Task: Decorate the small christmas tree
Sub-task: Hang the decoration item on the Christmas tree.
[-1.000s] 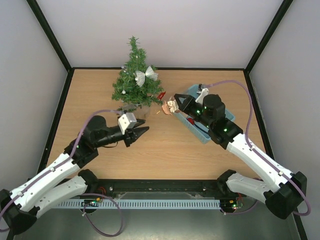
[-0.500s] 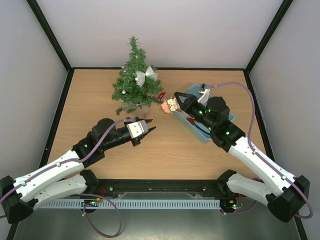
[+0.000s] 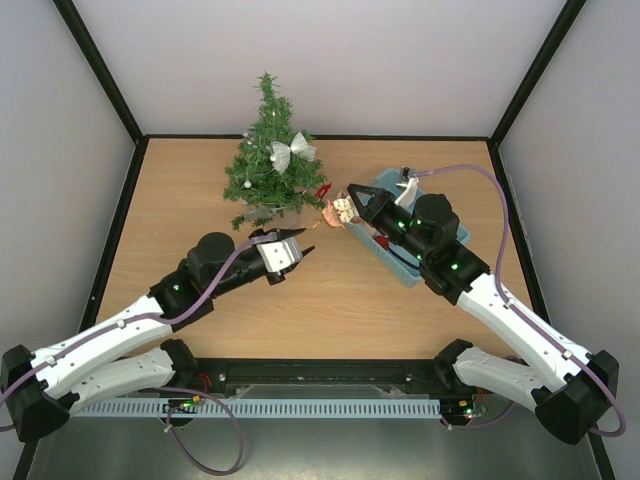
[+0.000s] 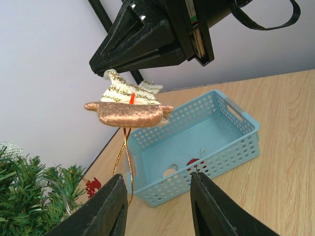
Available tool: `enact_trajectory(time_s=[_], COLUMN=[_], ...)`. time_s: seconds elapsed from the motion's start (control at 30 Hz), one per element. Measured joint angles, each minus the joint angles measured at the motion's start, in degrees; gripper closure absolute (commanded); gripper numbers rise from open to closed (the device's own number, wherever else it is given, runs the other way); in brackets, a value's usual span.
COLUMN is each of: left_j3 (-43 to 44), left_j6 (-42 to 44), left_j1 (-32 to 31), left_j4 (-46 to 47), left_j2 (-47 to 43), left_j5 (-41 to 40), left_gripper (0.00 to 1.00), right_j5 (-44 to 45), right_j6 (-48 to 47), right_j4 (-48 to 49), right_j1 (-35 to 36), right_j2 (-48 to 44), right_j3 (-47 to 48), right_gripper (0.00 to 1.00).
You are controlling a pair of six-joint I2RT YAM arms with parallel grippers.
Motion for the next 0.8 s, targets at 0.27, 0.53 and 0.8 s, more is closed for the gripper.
enact_trajectory(time_s=[0.27, 0.53, 0.8], left_j3=[0.02, 0.02, 0.04], left_j6=[1.4, 2.03, 2.78], left_j1=[-0.02, -0.02, -0.02], left_j4=[0.24, 1.42, 1.92], left_j2=[1.38, 1.81, 3.32], left_j5=[-0.2, -1.68, -2.14], left_gripper=[0.62, 0.61, 0.64], right_j5=[-0.11, -0.13, -0.37], right_j6=[0.28, 0.37, 0.74], right_j4=[0.31, 0.33, 0.35], right_j1=[0.0, 0.0, 0.0], right_j2=[-0.02, -0.46, -0.48], right_j3=[0.0, 0.0, 0.0], right_gripper=[0.98, 0.98, 0.98])
